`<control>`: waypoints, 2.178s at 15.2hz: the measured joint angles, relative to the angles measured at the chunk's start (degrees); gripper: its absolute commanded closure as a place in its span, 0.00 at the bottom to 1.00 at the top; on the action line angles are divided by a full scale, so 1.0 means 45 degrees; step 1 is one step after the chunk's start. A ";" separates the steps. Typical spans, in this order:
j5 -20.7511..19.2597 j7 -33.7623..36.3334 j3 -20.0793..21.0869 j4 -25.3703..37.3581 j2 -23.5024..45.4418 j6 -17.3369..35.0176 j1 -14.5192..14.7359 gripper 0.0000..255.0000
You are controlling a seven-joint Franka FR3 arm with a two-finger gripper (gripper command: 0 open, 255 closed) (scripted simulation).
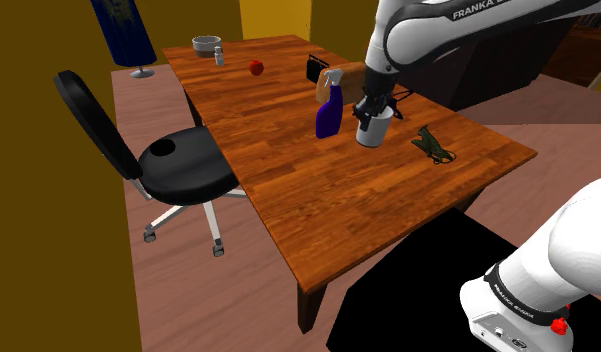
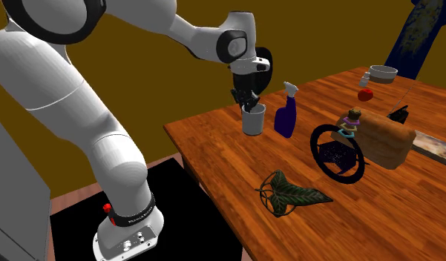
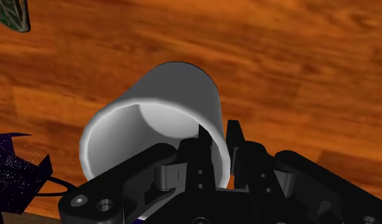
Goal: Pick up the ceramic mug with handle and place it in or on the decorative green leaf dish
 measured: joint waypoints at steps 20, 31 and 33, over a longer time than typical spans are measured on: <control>-0.0584 -0.4564 -0.3130 0.0535 -0.0850 -0.1085 -0.1765 1.00; -0.0629 -0.6599 -0.4552 0.0941 -0.0023 -0.0542 -0.2417 1.00; -0.0638 -0.6625 -0.4595 0.0643 0.0044 -0.0180 -0.2434 1.00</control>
